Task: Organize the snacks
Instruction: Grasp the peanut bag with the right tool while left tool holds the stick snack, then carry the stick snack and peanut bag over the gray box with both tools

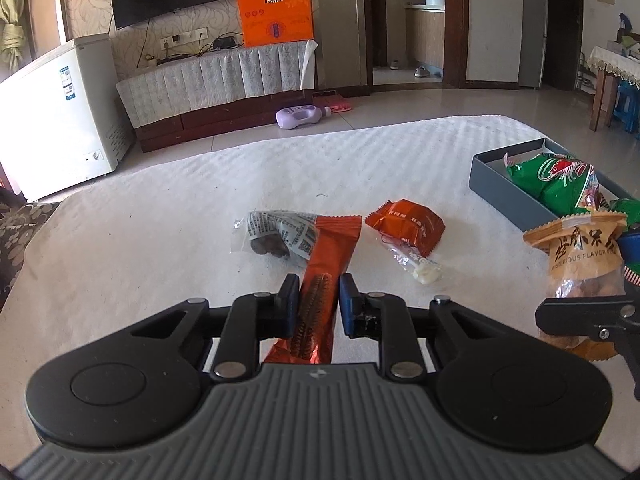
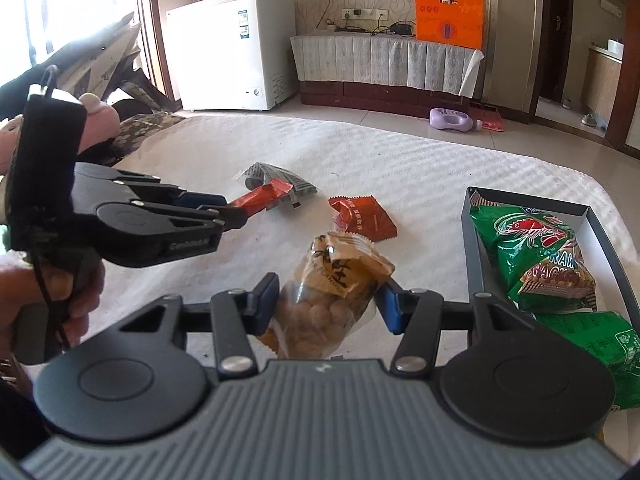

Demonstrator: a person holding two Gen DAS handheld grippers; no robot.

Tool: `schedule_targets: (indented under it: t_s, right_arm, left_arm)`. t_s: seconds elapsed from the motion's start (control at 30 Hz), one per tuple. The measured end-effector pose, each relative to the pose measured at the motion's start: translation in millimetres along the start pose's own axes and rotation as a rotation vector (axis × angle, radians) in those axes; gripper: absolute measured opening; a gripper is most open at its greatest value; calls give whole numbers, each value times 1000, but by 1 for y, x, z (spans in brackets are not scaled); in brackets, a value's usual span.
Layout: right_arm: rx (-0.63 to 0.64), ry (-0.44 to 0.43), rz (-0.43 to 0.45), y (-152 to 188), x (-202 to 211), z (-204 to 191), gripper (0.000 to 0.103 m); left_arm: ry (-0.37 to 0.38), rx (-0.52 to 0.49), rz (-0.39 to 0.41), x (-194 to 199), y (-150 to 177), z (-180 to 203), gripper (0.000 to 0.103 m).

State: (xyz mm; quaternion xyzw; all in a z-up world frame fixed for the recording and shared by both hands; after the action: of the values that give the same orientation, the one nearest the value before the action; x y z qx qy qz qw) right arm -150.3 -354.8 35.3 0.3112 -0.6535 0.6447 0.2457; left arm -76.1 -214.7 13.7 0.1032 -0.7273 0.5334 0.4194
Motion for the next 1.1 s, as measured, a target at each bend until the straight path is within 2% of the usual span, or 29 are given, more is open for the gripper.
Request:
schedule_targets:
  t_s: [0.27, 0.67, 1.1]
  right_arm:
    - [-16, -4, 26, 0, 15, 8, 55]
    - [-47, 15, 71, 1, 41, 28, 55]
    - [-110, 80, 96, 17, 71, 74, 55]
  left_arm:
    - [7, -11, 11, 7, -8, 15, 25]
    - [59, -20, 48, 21, -22, 41, 25]
    - [159, -66, 81, 24, -41, 107, 25]
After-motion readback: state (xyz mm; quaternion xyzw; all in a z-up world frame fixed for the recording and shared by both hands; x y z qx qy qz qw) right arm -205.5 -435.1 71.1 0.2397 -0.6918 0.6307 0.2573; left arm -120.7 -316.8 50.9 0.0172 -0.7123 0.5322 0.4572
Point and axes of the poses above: each gripper's, at about its wrist camera, not at the fingertips, and x roughly against the way its jaws point, z to its right, y to its underside, the point moved 7 cm from there along -x, roughly the way its jaws point, and after that the axes turned 9 degrees about -z, right-handed, at the moved point
